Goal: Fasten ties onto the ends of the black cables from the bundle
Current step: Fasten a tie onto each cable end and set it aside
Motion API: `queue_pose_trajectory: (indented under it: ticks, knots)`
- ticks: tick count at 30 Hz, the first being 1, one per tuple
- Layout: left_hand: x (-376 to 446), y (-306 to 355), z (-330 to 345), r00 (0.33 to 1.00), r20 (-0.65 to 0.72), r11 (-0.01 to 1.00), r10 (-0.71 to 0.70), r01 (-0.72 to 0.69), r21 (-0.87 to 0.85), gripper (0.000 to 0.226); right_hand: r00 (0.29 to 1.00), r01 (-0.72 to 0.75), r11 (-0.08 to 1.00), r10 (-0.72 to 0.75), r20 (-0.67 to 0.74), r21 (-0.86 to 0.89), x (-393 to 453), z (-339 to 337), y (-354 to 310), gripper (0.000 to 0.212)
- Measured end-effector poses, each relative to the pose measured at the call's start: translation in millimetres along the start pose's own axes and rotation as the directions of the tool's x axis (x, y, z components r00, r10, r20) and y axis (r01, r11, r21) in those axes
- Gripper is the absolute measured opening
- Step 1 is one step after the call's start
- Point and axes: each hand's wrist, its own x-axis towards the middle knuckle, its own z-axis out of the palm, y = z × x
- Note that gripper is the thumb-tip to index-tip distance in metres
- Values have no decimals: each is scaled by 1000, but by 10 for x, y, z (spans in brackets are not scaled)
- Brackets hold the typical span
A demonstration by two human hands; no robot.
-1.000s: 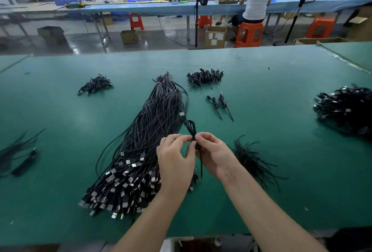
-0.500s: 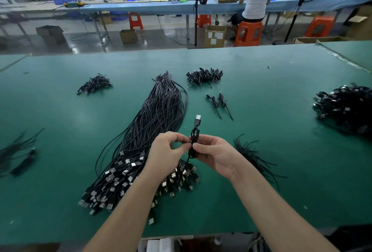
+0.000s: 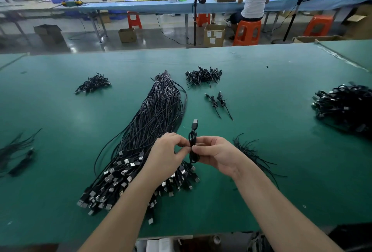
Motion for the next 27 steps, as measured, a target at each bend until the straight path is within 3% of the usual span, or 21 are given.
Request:
queue_pose_trajectory:
  ticks: [2,8,11,13,15,16,18,20,24,27]
  knots:
    - [-9,-16,6,999,-1,996,-47,46,-82,5,1000,-7,1000,7,0,-5,-8,-5,-1,33]
    - [-7,-61,53,997,-37,997,-63,61,-57,10,1000,4,996,-5,-14,-87,8,3,41,20]
    - [-13,-70,77,988,-74,984,-135,125,-125,8,993,74,982,-89,-80,-173,9,21,49,19]
    - [-10,-84,77,965,-65,933,-253,226,-282,10,947,181,847,-287,-142,-500,-5,7,40,27]
    - [-10,-87,69,925,-29,836,-378,328,-440,12,865,313,556,-502,-12,-770,-33,-4,43,44]
    - [-11,-82,68,907,-1,788,-421,365,-495,13,825,390,450,-559,87,-803,-40,1,46,49]
    - [-10,-69,82,881,53,705,-470,411,-579,14,779,483,368,-594,199,-795,-38,26,53,46]
    - [-9,-71,104,881,59,694,-470,409,-593,14,784,484,376,-587,201,-790,-15,60,55,36]
    - [-10,-66,156,930,-81,864,-359,298,-405,16,832,419,519,-547,86,-745,9,115,45,17]
    - [-26,-29,184,951,-225,966,-210,167,-196,19,851,332,543,-526,-4,-771,36,160,11,15]
